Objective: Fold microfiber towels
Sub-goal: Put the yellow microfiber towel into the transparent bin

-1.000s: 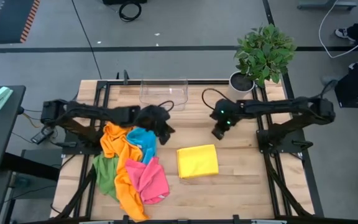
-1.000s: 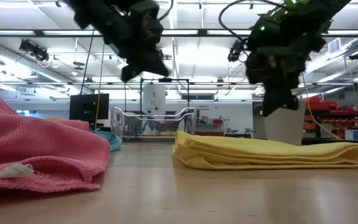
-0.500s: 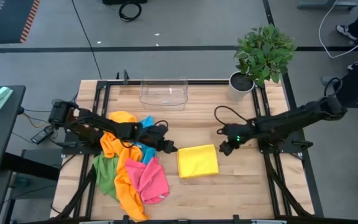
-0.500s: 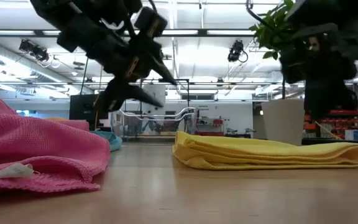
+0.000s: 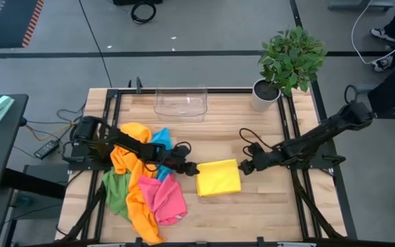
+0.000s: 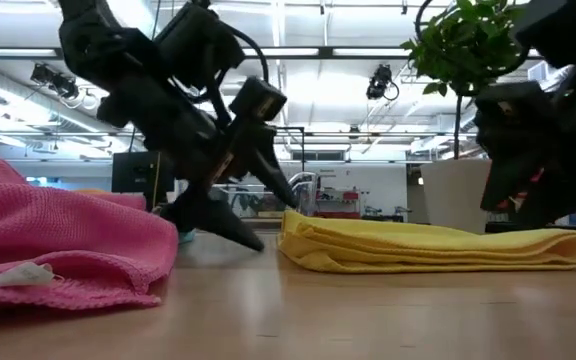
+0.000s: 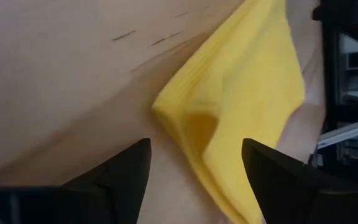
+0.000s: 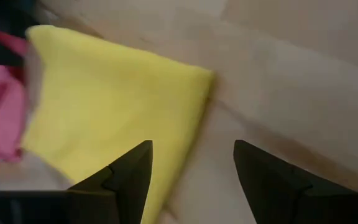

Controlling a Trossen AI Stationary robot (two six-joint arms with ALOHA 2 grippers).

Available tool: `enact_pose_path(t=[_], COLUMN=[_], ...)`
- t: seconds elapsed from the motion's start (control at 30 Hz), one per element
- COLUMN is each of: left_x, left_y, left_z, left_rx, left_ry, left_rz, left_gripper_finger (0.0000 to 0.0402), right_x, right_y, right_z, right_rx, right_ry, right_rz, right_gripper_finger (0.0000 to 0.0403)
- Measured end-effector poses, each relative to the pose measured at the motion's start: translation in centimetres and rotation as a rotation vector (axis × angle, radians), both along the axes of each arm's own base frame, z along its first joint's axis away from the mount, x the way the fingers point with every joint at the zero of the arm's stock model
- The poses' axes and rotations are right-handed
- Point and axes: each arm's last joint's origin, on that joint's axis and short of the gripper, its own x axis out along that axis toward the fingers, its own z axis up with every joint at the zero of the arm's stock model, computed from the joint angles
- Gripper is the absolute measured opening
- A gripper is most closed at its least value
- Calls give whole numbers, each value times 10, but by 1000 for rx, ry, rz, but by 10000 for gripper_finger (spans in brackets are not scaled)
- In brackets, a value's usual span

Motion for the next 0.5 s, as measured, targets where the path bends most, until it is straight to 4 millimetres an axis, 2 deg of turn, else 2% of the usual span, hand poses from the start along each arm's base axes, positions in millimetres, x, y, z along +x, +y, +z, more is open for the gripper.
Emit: enact_pose_path(t=[0.3, 0.5], left_x=[17, 23], left_y=[-3, -7], left_z=[-7, -11], left_rx=[52, 101], left_ry=[-9, 87], left_rz=[65, 68], left_gripper_finger=[238, 203], right_x=[19, 20], right_y=[-3, -4], right_z=[-17, -19], right_rx=[-11, -25], right_ry=[-18, -16], right_rz=[23, 21], right_gripper_finger=[228, 181])
